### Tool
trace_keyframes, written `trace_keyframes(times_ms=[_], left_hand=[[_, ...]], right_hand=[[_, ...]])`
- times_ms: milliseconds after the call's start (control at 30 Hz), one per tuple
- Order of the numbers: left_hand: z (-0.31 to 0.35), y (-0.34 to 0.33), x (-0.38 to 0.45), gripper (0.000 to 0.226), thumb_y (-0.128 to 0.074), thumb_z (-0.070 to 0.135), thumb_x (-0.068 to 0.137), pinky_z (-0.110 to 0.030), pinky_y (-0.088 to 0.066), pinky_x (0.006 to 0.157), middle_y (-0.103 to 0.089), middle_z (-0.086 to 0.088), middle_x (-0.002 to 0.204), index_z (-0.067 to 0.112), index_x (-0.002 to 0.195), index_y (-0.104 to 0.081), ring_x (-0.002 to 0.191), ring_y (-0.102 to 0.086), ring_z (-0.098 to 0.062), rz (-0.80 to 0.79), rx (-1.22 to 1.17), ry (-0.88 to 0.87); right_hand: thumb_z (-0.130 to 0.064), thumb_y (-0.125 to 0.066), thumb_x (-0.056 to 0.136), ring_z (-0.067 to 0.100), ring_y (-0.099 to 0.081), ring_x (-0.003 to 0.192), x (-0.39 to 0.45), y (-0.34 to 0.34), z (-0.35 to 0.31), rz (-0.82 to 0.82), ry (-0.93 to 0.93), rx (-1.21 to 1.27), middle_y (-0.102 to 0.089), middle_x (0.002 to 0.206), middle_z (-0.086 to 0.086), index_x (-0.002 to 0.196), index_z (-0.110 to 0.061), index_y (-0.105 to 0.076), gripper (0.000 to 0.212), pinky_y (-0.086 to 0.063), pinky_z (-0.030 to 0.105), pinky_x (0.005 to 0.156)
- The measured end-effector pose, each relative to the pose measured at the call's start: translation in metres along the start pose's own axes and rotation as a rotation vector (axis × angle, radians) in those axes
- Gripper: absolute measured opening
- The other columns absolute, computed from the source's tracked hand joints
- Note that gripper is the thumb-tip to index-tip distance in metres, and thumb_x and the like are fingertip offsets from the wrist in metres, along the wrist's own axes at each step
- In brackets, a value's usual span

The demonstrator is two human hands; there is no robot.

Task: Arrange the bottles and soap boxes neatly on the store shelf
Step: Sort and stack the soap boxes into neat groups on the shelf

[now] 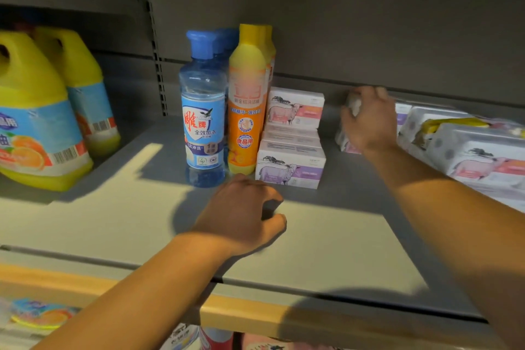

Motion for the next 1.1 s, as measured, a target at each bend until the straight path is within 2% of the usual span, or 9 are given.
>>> trace_keyframes(times_ms=[233, 367, 500, 667, 733, 800, 867, 967, 1100], left_hand=[[0.002, -0.001, 0.008, 0.029, -0.056, 0.050, 0.087, -0.034, -0.052, 0.077, -0.070, 0.009, 0.089, 0.027, 0.092, -0.072, 0.089, -0.058, -0.010, 0.033, -0.049, 0.022], [-0.001, -0.003, 0.009, 0.024, -0.059, 0.046, 0.086, -0.033, -0.051, 0.080, -0.071, 0.012, 0.091, 0.028, 0.094, -0.072, 0.091, -0.059, -0.010, 0.057, -0.067, 0.030], [-0.002, -0.004, 0.010, 0.022, -0.060, 0.044, 0.086, -0.033, -0.052, 0.079, -0.070, 0.012, 0.089, 0.028, 0.093, -0.072, 0.089, -0.059, -0.008, 0.061, -0.081, 0.017], [-0.003, -0.003, 0.009, 0.020, -0.060, 0.043, 0.086, -0.034, -0.053, 0.078, -0.070, 0.011, 0.086, 0.028, 0.092, -0.072, 0.088, -0.059, -0.010, 0.067, -0.087, 0.013], [-0.002, -0.002, 0.008, 0.024, -0.058, 0.046, 0.085, -0.034, -0.053, 0.075, -0.069, 0.010, 0.083, 0.027, 0.091, -0.071, 0.083, -0.060, -0.011, 0.052, -0.109, 0.014], [0.000, 0.001, 0.008, 0.031, -0.054, 0.049, 0.084, -0.033, -0.053, 0.077, -0.072, 0.007, 0.088, 0.025, 0.096, -0.070, 0.085, -0.063, -0.013, 0.076, -0.143, 0.018], [0.002, 0.004, 0.006, 0.034, -0.060, 0.046, 0.087, -0.032, -0.052, 0.084, -0.073, 0.005, 0.103, 0.021, 0.108, -0.069, 0.092, -0.066, -0.014, 0.158, -0.228, 0.034], [0.007, 0.011, 0.001, 0.048, -0.059, 0.049, 0.082, -0.031, -0.053, 0.086, -0.070, 0.006, 0.112, 0.018, 0.119, -0.066, 0.093, -0.067, -0.013, 0.239, -0.401, 0.047], [0.019, 0.017, -0.002, 0.041, -0.060, 0.042, 0.084, -0.018, -0.053, 0.083, -0.066, 0.018, 0.113, 0.029, 0.124, -0.060, 0.096, -0.065, 0.000, 0.178, -0.556, -0.069]], right_hand=[[-0.042, -0.063, 0.088, 0.040, -0.041, 0.131, 0.027, 0.008, 0.042, -0.306, -0.013, -0.457, -0.046, 0.143, 0.015, 0.140, -0.017, -0.043, 0.061, -0.033, 0.049, 0.107], [-0.024, -0.071, 0.084, 0.041, -0.039, 0.129, 0.028, -0.001, 0.051, -0.225, 0.013, -0.518, -0.045, 0.141, 0.015, 0.138, -0.016, -0.046, 0.060, -0.035, 0.052, 0.106], [-0.036, -0.075, 0.080, 0.041, -0.038, 0.124, 0.033, 0.005, 0.051, -0.193, 0.045, -0.554, -0.046, 0.133, 0.018, 0.131, -0.013, -0.053, 0.060, -0.035, 0.048, 0.104], [-0.036, -0.070, 0.085, 0.036, -0.053, 0.114, 0.016, 0.027, 0.035, -0.112, 0.117, -0.383, -0.060, 0.121, 0.015, 0.129, -0.016, -0.054, 0.050, -0.031, 0.043, 0.104], [-0.029, -0.068, 0.086, 0.037, -0.051, 0.112, 0.002, 0.042, 0.022, -0.064, 0.151, -0.234, -0.059, 0.121, 0.014, 0.132, -0.018, -0.055, 0.049, -0.030, 0.043, 0.104], [-0.025, -0.067, 0.086, 0.040, -0.049, 0.110, -0.019, 0.060, 0.007, -0.039, 0.189, -0.103, -0.056, 0.122, 0.015, 0.135, -0.019, -0.055, 0.052, -0.034, 0.043, 0.100], [-0.023, -0.068, 0.085, 0.039, -0.048, 0.111, -0.044, 0.074, -0.009, -0.080, 0.211, -0.021, -0.056, 0.125, 0.014, 0.136, -0.020, -0.055, 0.053, -0.035, 0.041, 0.099], [-0.023, -0.070, 0.085, 0.034, -0.045, 0.123, -0.081, 0.084, -0.034, -0.252, 0.210, 0.061, -0.056, 0.135, 0.007, 0.139, -0.025, -0.054, 0.056, -0.032, 0.037, 0.106], [-0.024, -0.071, 0.083, 0.028, -0.048, 0.124, -0.119, 0.084, -0.063, -0.340, 0.277, 0.128, -0.059, 0.136, 0.002, 0.139, -0.024, -0.054, 0.058, -0.036, 0.041, 0.109]])
Point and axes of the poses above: each hand's wrist, its own x-axis towards the middle knuckle, its own y-axis out of the back of the hand, z = x × y, the point moved 1 cm from there along x, towards the middle knuckle
